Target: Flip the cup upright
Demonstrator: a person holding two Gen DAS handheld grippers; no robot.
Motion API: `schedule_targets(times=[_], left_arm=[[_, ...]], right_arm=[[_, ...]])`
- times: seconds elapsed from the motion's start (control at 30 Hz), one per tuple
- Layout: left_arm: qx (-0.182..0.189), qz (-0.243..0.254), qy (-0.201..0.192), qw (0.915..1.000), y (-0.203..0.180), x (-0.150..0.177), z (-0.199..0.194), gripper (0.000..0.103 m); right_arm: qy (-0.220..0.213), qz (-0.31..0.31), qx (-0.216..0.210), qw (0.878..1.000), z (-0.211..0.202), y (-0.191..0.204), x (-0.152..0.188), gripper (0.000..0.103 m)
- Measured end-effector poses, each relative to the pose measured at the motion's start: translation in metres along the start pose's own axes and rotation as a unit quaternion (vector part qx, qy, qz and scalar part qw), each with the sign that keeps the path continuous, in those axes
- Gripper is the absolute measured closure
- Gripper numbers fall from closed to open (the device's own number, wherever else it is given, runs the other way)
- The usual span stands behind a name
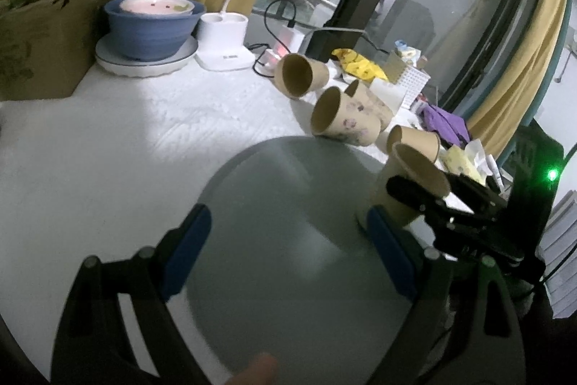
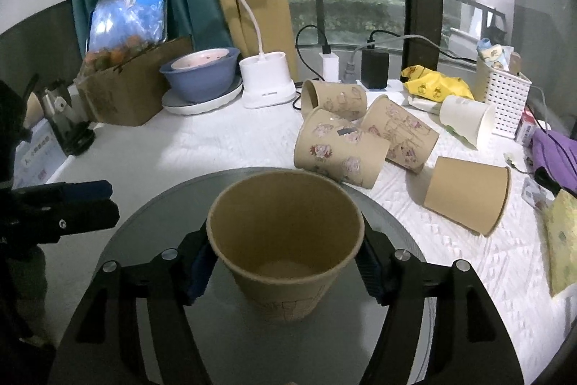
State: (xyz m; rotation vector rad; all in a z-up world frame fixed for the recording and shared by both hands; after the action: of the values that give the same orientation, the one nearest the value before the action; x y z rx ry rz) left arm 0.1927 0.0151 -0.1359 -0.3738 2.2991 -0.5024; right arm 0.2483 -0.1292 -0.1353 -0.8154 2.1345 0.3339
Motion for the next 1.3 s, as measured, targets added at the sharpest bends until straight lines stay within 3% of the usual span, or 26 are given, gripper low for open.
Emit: schedule_targets(times=[0.17,0.63,1.1,1.3], left_arm=[[-0.001,0.003,-0.012,0.9999,-0.001,0.003,-0.009,0.006],[-0.022,0.039,-0.059,0.9973,-0.019,0.016,-0.045,0.006],[-0.055,0.064,-0.126,0.9884,-0.035,0.023,-0.094,0.006],[-0.041,0.096,-0.15,0.9832,-0.053,0.026,-0.118,0.006]], right_arm=[[0.001,0.002,0.008,1.0,-0.007,0.003,0.006,0.026],[-0.013,0.001,0.022,1.0,-0.045,0.017,0.014,0.023],[-0.021,0.001,0.036,0.999,-0.101,0.042,0.013,0.023],[-0.049,0.0,0.051,0.998,-0.14,0.053,0.005,0.023]])
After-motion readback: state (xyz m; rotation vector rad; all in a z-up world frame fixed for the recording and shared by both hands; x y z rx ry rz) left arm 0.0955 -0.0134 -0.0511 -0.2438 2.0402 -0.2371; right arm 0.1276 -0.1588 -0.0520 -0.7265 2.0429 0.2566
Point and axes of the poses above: each gripper's, at about its wrist camera, not at the fingertips, and z roughly the way its jaws point, y to its left, x to its underside, the point moved 8 cm from there along z, roughly the way its jaws point, and after that the axes turned 8 degrees about -z, right-handed, at the moved point
